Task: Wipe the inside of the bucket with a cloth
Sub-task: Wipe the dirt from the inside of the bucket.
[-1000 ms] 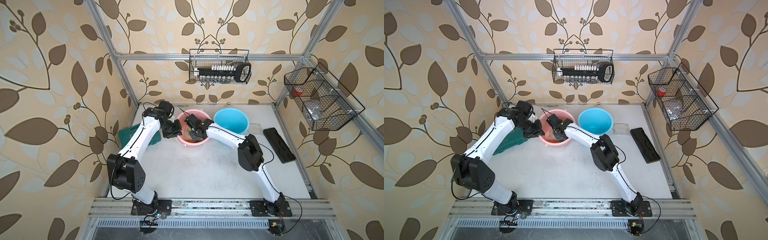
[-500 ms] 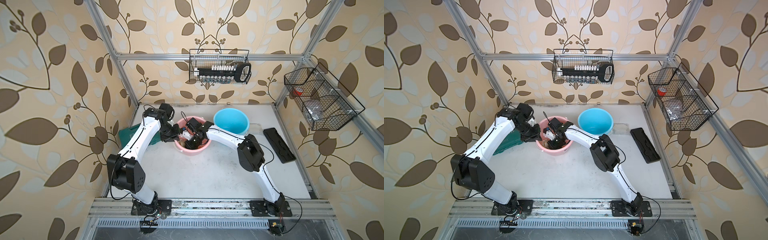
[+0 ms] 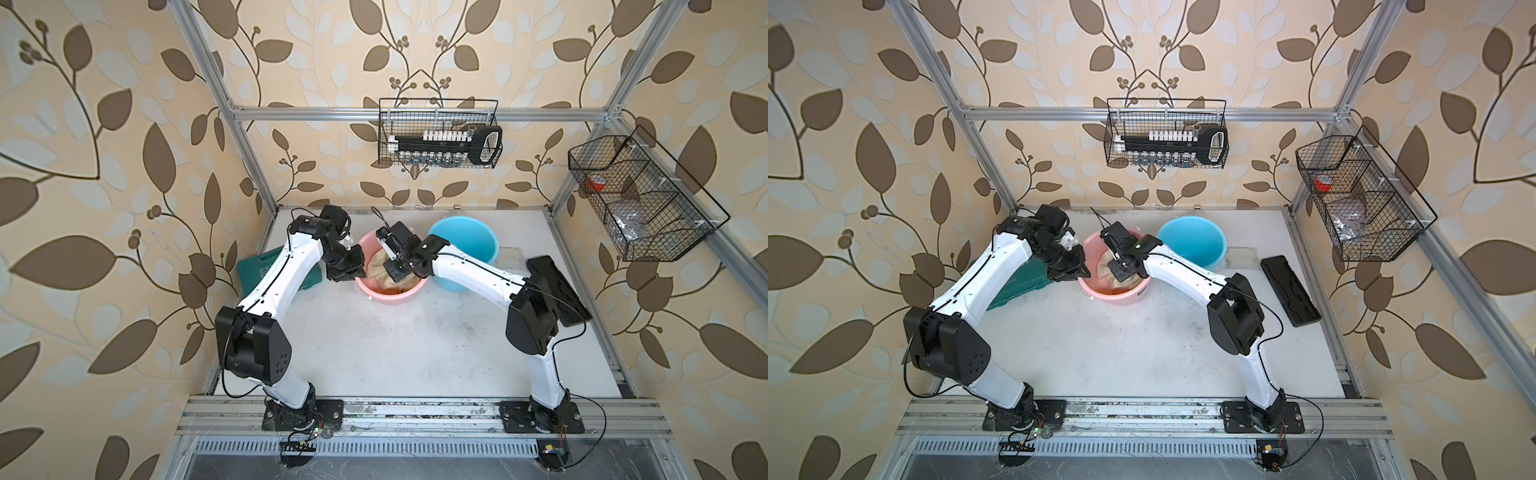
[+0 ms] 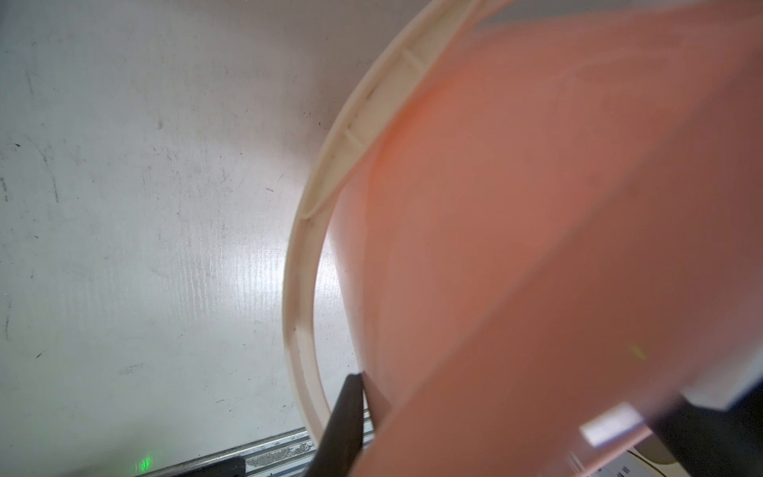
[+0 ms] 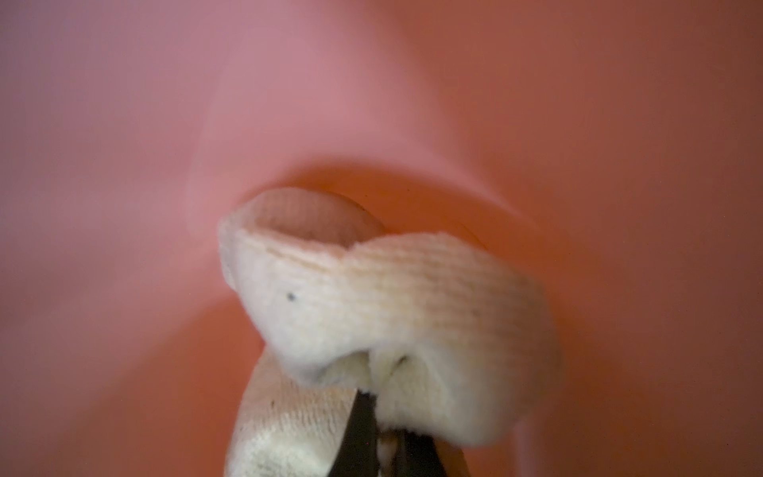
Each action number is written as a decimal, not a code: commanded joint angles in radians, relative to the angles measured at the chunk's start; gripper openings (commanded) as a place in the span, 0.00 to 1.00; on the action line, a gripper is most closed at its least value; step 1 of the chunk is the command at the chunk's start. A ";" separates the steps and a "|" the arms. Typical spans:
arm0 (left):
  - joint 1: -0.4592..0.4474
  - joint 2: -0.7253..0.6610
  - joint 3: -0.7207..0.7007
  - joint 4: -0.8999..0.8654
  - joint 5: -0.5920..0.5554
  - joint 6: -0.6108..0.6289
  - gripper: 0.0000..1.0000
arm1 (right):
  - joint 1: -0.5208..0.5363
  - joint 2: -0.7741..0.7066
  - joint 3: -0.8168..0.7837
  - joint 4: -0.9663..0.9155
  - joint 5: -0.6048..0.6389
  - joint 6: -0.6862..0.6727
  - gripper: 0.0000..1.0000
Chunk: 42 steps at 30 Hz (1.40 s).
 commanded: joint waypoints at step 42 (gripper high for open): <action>0.020 -0.001 -0.003 -0.010 0.074 0.053 0.00 | 0.032 0.047 0.106 -0.219 0.052 -0.046 0.00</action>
